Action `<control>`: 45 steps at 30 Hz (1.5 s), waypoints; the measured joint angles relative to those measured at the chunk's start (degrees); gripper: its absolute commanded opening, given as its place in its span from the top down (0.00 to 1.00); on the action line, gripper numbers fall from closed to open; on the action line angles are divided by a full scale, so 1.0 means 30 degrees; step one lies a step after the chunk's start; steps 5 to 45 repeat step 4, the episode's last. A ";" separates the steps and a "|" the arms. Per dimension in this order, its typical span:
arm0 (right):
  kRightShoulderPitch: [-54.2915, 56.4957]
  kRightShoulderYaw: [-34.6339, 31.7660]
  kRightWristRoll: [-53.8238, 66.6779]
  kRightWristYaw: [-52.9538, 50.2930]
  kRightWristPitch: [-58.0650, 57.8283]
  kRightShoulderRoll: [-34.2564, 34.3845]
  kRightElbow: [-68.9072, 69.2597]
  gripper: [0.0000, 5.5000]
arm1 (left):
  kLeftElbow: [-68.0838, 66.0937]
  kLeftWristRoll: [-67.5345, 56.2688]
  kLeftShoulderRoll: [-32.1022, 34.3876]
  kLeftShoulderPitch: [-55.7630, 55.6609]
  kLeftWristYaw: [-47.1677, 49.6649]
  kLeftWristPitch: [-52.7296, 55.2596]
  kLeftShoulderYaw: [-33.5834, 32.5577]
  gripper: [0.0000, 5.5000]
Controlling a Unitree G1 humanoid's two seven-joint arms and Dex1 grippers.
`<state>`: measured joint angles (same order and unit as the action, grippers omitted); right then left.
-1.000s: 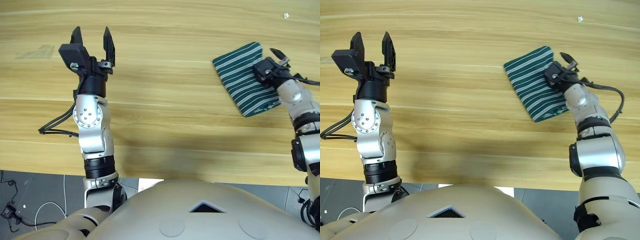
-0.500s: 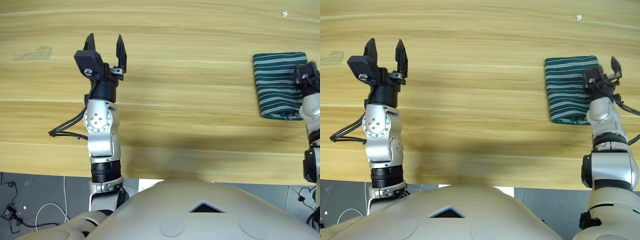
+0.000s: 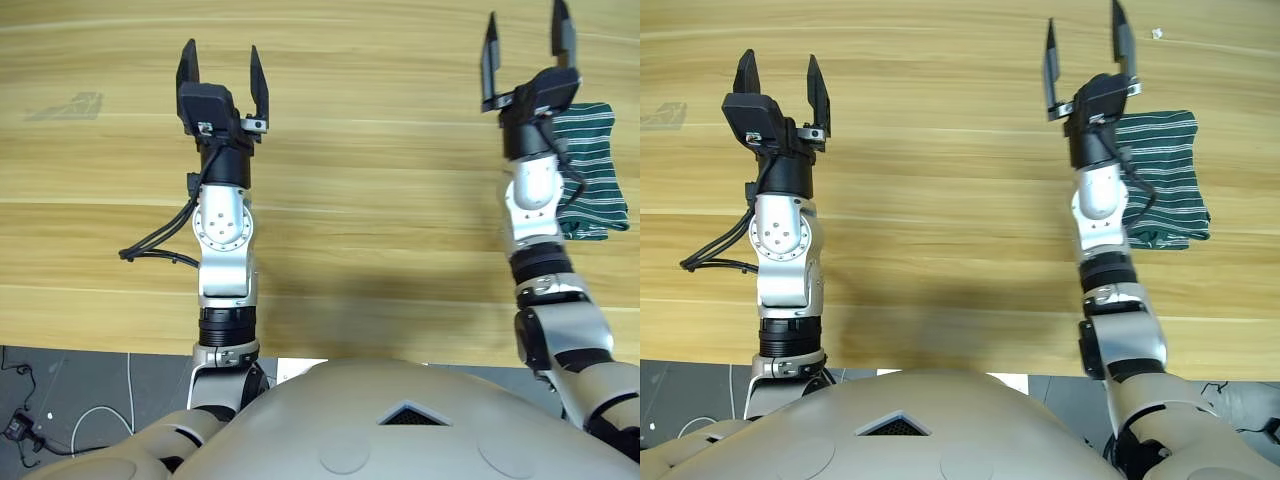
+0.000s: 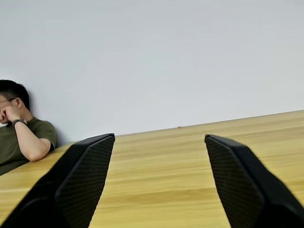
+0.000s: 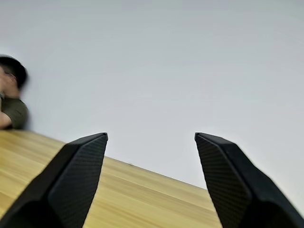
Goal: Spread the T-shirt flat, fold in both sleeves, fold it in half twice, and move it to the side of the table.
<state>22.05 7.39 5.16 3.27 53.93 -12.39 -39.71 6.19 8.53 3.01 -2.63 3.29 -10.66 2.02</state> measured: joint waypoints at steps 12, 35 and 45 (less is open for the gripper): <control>-0.1977 -0.0660 0.3768 0.2556 -0.0340 0.1133 0.1677 0.38 | -0.1025 0.1692 0.0143 0.1114 0.0806 -0.1862 0.0818 0.36; -0.1977 -0.0660 0.3768 0.2556 -0.0340 0.1133 0.1677 0.38 | -0.1025 0.1692 0.0143 0.1114 0.0806 -0.1862 0.0818 0.36; -0.1977 -0.0660 0.3768 0.2556 -0.0340 0.1133 0.1677 0.38 | -0.1025 0.1692 0.0143 0.1114 0.0806 -0.1862 0.0818 0.36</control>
